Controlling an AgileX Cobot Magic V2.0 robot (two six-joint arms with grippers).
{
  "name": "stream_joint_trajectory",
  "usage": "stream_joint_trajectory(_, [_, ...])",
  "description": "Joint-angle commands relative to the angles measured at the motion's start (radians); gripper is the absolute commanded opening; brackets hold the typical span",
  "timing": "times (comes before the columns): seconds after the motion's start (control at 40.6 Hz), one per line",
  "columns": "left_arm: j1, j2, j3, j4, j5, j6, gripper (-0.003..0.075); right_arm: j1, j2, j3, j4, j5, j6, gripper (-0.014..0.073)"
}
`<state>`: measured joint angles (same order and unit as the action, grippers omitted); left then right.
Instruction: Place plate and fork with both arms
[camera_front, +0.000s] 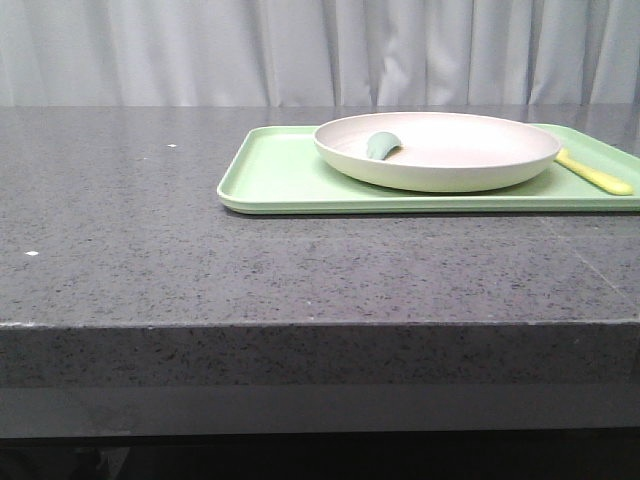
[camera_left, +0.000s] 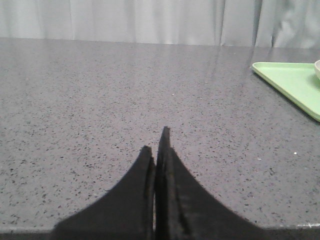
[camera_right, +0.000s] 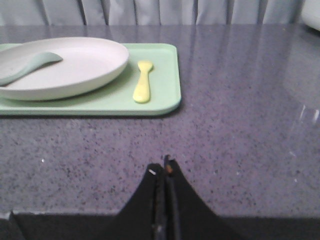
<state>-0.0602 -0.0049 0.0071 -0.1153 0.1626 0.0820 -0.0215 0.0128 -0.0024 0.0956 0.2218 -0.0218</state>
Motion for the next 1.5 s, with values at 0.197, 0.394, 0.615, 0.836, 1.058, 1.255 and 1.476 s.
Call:
stream_joint_trajectory(0.197, [0.002, -0.021, 0.001, -0.002, -0.079, -0.009, -0.0018, -0.008, -0.041, 0.026, 0.011, -0.045, -0.013, -0.0069])
stream_joint_trajectory(0.394, [0.002, -0.021, 0.001, -0.002, -0.079, -0.009, -0.0018, -0.008, -0.041, 0.026, 0.011, -0.045, -0.013, -0.0069])
stream_joint_trajectory(0.615, [0.002, -0.021, 0.001, -0.002, -0.079, -0.009, -0.0018, -0.008, -0.041, 0.026, 0.011, -0.045, -0.013, -0.0069])
stream_joint_trajectory(0.836, [0.002, -0.021, 0.001, -0.002, -0.079, -0.009, -0.0018, -0.008, -0.041, 0.026, 0.011, -0.045, -0.013, -0.0069])
stream_joint_trajectory(1.058, [0.002, -0.021, 0.001, -0.002, -0.079, -0.009, -0.0018, -0.008, -0.041, 0.026, 0.011, -0.045, -0.013, -0.0069])
stream_joint_trajectory(1.255, [0.002, -0.021, 0.001, -0.002, -0.079, -0.009, -0.0018, -0.008, -0.041, 0.026, 0.011, -0.045, -0.013, -0.0069])
stream_joint_trajectory(1.476, [0.002, -0.021, 0.001, -0.002, -0.079, -0.009, -0.0018, -0.008, -0.041, 0.026, 0.011, -0.045, -0.013, -0.0069])
